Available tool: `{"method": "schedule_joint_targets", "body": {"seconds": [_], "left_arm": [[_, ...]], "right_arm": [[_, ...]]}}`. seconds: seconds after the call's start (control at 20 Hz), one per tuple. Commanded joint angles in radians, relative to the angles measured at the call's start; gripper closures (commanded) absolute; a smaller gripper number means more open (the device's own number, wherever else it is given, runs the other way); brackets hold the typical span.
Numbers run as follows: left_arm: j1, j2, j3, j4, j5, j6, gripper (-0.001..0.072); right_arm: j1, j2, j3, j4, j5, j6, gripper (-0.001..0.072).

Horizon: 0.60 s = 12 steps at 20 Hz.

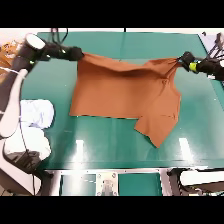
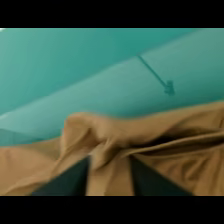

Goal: Fold the shirts.

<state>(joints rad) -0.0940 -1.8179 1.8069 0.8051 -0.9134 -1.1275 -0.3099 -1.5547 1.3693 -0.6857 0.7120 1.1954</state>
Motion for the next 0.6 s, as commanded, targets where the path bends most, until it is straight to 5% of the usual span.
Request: {"method": "schedule_joint_targets", "body": {"seconds": [0.0, 0.2, 0.25, 0.3, 0.35, 0.5, 0.55], "left_arm": [[0.013, -0.073, 0.006, 0.019, -0.064, -0.078, 0.0117], [0.109, -0.073, 0.030, 0.024, -0.328, -0.088, 0.0123], [0.134, -0.073, 0.030, 0.033, -0.377, -0.101, 0.0228], [0.159, -0.073, 0.030, 0.032, -0.423, -0.102, 0.0549], [0.182, -0.073, 0.030, 0.032, -0.466, -0.099, 0.0679], [0.233, -0.072, 0.030, 0.032, -0.564, -0.121, 0.0686], [0.243, -0.072, 0.030, 0.032, -0.596, -0.121, 0.0687]], "right_arm": [[-0.054, -0.064, 0.000, -0.006, 0.119, 0.001, 0.0345], [-0.233, -0.056, -0.021, -0.007, 0.417, 0.014, 0.0697], [-0.267, -0.047, -0.050, -0.014, 0.452, 0.017, 0.0697], [-0.298, -0.024, -0.101, -0.043, 0.464, 0.031, 0.0697], [-0.323, 0.008, -0.160, -0.082, 0.463, 0.037, 0.0697], [-0.403, 0.117, -0.362, -0.242, 0.468, 0.132, 0.0658], [-0.425, 0.135, -0.430, -0.258, 0.467, 0.144, 0.0466]]}}
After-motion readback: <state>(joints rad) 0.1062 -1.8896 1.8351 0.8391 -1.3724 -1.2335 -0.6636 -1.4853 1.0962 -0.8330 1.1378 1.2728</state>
